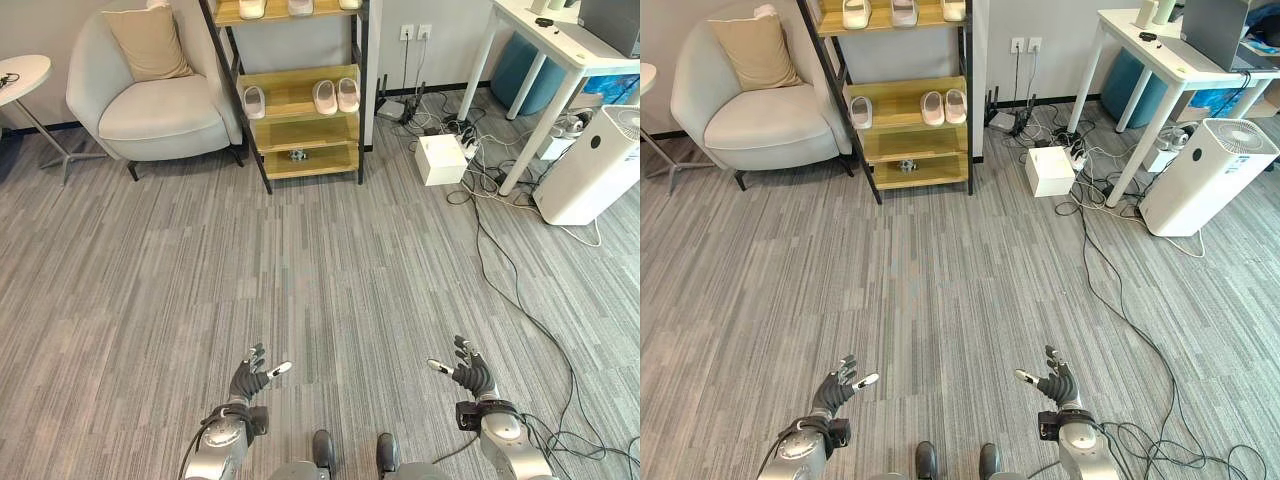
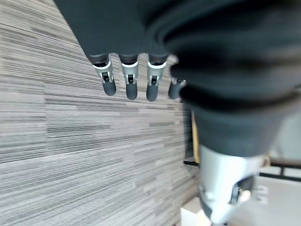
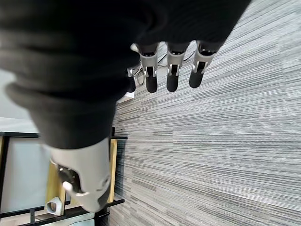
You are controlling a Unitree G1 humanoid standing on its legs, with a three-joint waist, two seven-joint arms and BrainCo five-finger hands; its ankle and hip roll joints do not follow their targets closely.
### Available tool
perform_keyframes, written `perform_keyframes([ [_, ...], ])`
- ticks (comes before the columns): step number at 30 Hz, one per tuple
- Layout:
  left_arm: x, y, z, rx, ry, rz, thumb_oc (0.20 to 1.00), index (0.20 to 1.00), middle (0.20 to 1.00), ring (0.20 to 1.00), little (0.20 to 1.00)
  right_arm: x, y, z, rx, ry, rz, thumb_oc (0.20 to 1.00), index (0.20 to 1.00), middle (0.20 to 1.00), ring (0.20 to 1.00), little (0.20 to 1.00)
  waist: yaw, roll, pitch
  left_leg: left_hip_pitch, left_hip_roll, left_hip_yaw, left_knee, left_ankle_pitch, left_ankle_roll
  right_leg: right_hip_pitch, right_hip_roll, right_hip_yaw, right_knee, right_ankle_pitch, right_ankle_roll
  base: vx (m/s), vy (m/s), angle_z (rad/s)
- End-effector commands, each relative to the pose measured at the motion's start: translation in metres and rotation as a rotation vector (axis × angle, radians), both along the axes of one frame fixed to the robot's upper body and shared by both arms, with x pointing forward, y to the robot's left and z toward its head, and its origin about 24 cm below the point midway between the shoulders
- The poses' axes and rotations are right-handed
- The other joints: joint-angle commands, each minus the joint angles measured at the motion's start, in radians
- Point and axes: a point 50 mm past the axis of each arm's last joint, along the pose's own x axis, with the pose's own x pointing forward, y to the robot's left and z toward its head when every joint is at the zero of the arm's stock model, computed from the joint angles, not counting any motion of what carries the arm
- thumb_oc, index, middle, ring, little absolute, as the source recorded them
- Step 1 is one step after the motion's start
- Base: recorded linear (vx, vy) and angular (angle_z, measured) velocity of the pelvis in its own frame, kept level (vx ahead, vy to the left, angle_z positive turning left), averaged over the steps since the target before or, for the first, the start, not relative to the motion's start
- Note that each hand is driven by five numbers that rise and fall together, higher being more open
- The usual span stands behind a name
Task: Arrange the slippers neatly on the shoe rack.
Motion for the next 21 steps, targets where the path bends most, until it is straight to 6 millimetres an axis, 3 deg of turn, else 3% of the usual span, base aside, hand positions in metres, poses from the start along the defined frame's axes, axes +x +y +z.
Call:
perform_keyframes([
  [1,0.0118,0.0069,0.0121,0.015,-0.08,0.0,1.0,1.0,1.0,1.0,1.0,0.0088,0.0041,0.0109,-0.017,-0.065,0.035,1.0,1.0,1.0,1.0,1.0,-0.01,-0.037,-0.034,0.051,0.065,-0.003,-0.007,-0.094,-0.063,0.027,-0.112,0.021,-0.001,-0.106,0.131,0.0,0.0,0.0],
  [21,0.0033,0.0061,0.0081,-0.06,-0.064,0.06,1.0,1.0,1.0,1.0,1.0,0.0035,0.0075,0.0066,-0.013,-0.039,0.044,1.0,1.0,1.0,1.0,1.0,-0.01,-0.034,-0.035,0.061,0.059,-0.007,-0.007,-0.102,-0.061,0.036,-0.114,0.014,-0.001,-0.109,0.132,0.0,0.0,0.0],
])
